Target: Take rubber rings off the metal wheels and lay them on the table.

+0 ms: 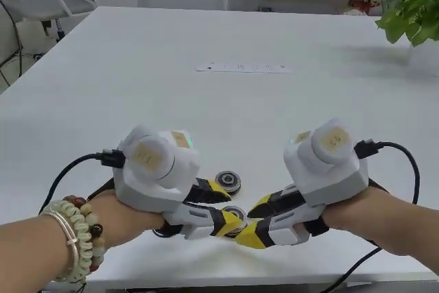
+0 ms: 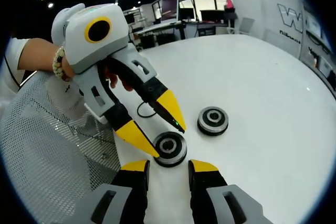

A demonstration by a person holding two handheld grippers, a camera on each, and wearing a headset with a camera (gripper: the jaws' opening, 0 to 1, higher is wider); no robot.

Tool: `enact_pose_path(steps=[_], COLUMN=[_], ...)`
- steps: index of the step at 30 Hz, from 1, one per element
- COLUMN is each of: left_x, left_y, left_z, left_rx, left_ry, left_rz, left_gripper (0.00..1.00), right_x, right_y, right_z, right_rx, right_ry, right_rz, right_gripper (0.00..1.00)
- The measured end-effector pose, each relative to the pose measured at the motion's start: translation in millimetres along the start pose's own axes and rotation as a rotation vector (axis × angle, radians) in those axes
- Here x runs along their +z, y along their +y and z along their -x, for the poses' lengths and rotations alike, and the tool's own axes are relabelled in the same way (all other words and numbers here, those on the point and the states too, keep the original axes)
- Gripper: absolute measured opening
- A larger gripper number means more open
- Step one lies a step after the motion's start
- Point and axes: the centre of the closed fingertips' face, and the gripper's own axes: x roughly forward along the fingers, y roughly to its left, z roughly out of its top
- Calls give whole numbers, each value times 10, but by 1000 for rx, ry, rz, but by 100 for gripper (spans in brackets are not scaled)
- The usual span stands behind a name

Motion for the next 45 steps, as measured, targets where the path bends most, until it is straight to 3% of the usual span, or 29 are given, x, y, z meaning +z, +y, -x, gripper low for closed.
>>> enact_pose_path(steps=[7,18,27,30,34,37,40,45], left_x=[-46,-27,-38,-42,-42,-42,-43,-45], left_y=[-28,-39,-29,-21,-19,-21,-21,-16], left_z=[-32,-34,-26,-22,-24,-23,-23,-24], left_rx=[-10,-12,-4,-1,1,3,1,-2], left_ry=[11,-6,-7,-7,-8,-9,-14,-17], left_rz=[-5,0,1,5,4,6,13,17], left_gripper=[19,15,15,15,15,15,15,15], right_x=[3,8,-17,-8,-23,-29,-47,-52], right_y=[-10,-21,-26,-70,-62,-82,-103,-132], right_z=[-14,-26,6,32,18,12,16,24], right_rx=[-7,-10,-15,-38,-36,-47,-47,-34], right_ry=[-4,-7,11,3,18,30,44,10], right_rz=[4,26,74,88,88,32,-234,-313], right_gripper=[25,19,11,1,0,0,0,0])
